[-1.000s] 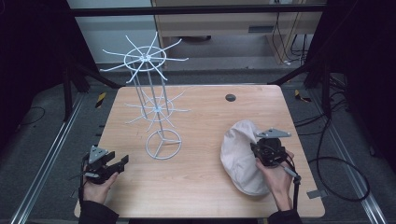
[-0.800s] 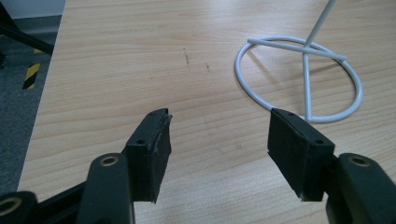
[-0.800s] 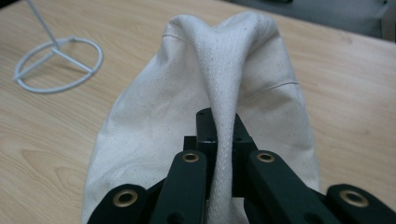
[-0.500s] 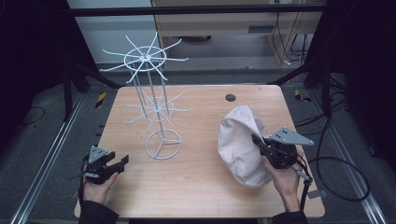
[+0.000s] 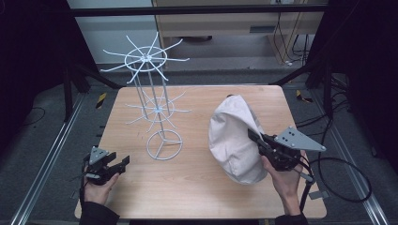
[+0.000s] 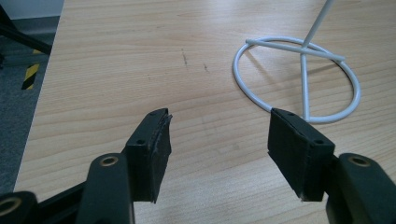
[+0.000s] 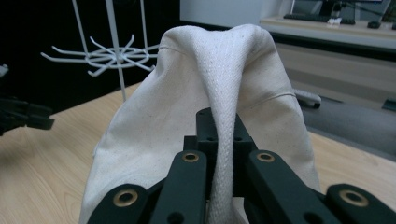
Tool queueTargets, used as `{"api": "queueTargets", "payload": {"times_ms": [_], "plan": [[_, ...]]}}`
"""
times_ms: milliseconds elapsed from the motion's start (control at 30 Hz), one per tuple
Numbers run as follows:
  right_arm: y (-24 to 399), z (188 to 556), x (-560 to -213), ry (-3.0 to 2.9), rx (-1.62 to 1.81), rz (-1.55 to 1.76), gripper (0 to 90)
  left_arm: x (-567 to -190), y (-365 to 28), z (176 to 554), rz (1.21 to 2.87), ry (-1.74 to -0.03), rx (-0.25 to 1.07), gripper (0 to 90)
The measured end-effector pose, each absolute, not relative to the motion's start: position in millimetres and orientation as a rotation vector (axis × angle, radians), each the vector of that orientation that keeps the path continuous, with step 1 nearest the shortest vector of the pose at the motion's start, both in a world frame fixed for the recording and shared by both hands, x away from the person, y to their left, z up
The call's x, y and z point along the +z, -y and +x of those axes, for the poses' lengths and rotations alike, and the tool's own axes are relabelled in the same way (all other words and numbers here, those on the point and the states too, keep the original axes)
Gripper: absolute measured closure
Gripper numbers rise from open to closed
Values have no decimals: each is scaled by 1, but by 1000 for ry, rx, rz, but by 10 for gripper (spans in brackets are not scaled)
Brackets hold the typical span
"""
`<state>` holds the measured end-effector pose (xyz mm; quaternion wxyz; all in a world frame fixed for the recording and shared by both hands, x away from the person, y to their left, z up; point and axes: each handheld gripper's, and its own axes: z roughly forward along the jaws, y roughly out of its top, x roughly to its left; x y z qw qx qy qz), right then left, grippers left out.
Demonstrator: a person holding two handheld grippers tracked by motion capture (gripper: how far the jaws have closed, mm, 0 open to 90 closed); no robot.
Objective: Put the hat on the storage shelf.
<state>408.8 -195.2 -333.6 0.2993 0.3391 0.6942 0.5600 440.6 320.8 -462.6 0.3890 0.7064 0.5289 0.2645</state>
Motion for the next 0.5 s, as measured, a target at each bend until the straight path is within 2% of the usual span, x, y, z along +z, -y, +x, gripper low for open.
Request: {"api": "queueTargets", "payload": {"times_ms": [500], "plan": [[182, 390, -305, -1711, 1616, 777, 884, -463, -322, 441, 1794, -1351, 677, 390]]}}
